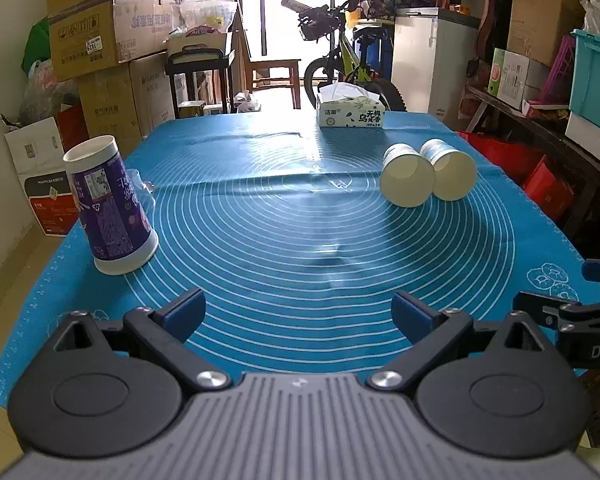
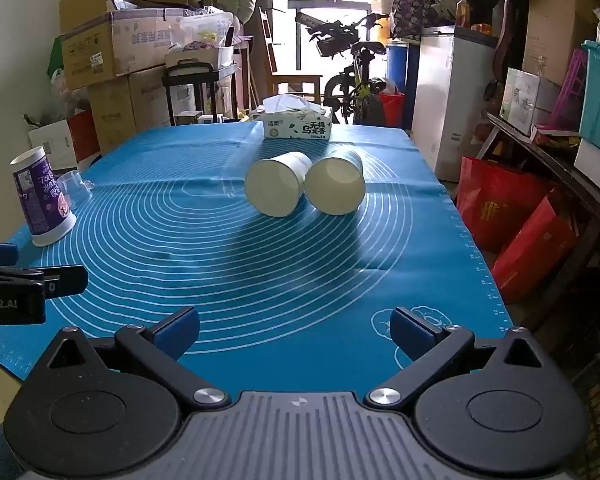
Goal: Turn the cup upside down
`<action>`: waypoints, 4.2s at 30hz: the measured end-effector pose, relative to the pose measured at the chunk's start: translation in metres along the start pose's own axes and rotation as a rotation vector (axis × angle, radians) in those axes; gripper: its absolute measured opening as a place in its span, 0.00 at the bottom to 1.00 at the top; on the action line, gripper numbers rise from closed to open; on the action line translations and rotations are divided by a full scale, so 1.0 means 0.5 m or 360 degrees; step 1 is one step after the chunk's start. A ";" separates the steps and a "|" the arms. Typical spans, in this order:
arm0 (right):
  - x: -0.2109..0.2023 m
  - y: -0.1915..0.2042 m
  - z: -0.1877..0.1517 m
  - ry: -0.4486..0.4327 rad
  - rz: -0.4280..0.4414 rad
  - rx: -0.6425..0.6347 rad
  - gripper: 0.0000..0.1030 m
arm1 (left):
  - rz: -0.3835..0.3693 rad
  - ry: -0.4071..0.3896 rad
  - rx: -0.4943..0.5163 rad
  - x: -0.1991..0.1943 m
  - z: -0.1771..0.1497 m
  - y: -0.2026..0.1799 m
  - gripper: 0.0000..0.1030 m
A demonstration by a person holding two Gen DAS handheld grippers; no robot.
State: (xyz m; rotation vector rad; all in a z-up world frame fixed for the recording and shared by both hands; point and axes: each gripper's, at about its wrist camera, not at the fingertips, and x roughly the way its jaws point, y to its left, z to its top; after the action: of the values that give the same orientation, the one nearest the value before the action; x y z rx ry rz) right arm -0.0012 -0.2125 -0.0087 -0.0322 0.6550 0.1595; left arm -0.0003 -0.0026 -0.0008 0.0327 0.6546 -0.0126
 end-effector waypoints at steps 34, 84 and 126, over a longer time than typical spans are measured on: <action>-0.004 0.002 0.002 -0.0005 -0.0017 0.0003 1.00 | 0.0002 -0.0004 0.0000 0.003 -0.001 0.000 0.95; 0.042 -0.063 0.058 -0.0153 -0.0051 0.0125 1.00 | -0.0078 -0.0039 0.0067 0.085 0.102 -0.054 0.95; 0.184 -0.181 0.100 -0.0163 -0.0079 0.0216 1.00 | -0.0393 0.0284 -0.0050 0.357 0.267 -0.166 0.51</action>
State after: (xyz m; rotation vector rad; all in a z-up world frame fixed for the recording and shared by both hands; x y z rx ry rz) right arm 0.1152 -0.2853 -0.0269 0.0896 0.5610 0.0681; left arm 0.2208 -0.0906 -0.0056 -0.0783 0.8341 -0.2398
